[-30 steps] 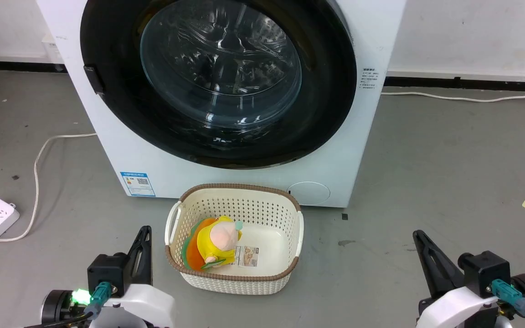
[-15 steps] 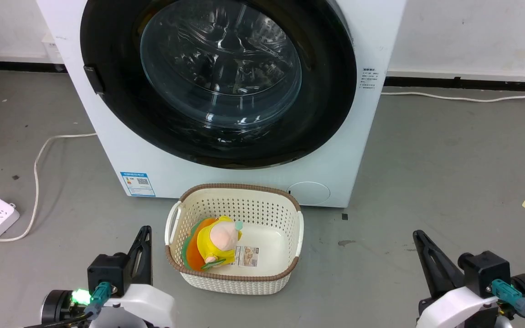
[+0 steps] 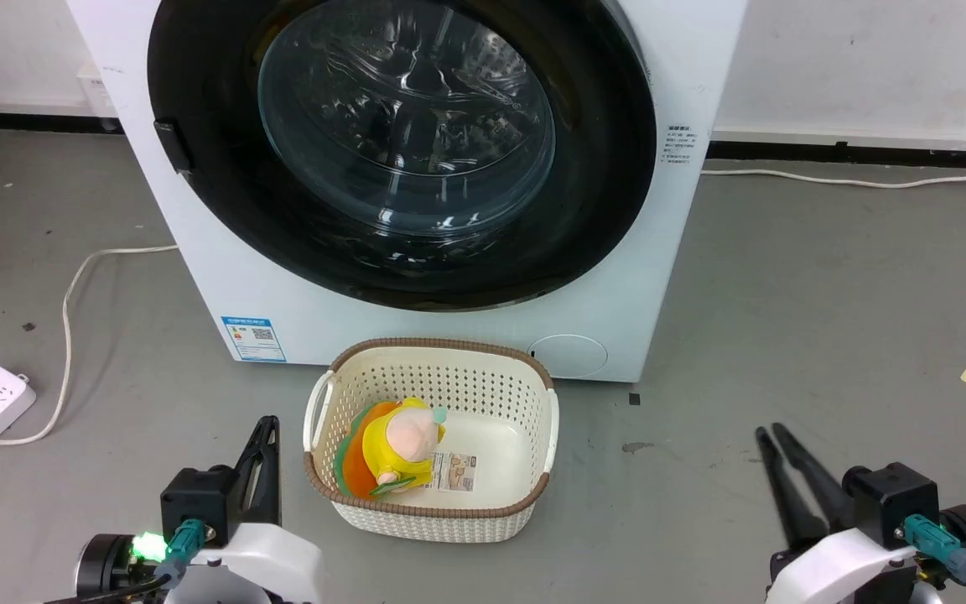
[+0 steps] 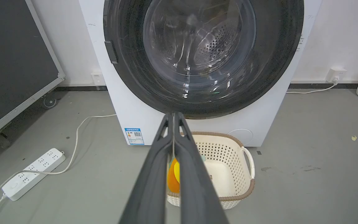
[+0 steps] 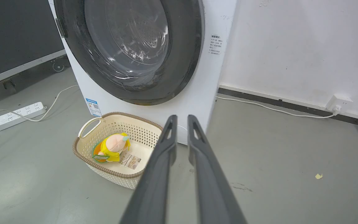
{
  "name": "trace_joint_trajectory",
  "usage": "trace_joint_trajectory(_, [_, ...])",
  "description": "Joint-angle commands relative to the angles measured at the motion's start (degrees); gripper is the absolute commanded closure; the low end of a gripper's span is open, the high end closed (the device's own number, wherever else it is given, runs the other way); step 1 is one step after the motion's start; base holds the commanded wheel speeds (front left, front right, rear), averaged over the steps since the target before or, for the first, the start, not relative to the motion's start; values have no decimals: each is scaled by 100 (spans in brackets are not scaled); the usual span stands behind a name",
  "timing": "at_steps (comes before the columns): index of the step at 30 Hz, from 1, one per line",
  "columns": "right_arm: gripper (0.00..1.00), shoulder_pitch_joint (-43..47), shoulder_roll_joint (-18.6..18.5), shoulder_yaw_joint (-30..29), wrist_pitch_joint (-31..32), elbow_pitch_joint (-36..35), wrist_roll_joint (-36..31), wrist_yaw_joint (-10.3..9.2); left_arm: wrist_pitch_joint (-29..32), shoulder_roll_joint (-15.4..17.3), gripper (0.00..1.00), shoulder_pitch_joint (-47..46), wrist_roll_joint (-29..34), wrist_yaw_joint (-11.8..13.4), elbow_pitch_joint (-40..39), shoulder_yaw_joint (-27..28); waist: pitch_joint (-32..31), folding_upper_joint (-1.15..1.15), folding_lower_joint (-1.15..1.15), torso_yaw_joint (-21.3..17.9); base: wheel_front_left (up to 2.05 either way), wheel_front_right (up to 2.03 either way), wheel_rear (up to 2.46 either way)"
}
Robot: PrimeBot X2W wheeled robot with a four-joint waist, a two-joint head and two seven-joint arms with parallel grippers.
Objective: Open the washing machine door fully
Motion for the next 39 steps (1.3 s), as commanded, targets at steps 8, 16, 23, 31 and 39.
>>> trace_joint_trajectory(8, [0, -14, 1, -11, -62, 30, 62, 0, -62, 0, 0, 2, -4, 29, -3, -23, -1, 0, 0, -6, 0, 0, 0])
trace_joint_trajectory(16, [0, -50, 3, -36, -158, 36, 134, -1, -158, 0, 0, 2, -18, 75, -20, -76, 37, 0, 0, 5, 0, 0, 0])
trace_joint_trajectory(23, [0, -166, -6, -35, -241, -9, 147, -1, -241, 1, 0, -59, -39, 108, -49, -143, 185, 0, 0, 62, 0, 0, 0])
trace_joint_trajectory(31, [0, -495, -157, -27, -330, 31, 289, -1, -337, 1, 0, -175, -80, 165, -90, -230, 428, 0, 0, 169, 0, 0, 0])
trace_joint_trajectory(39, [0, -1083, -395, -11, -283, 48, 599, -2, -433, 1, 0, -346, -124, 230, -170, -345, 749, 0, 0, 291, 0, 0, 0])
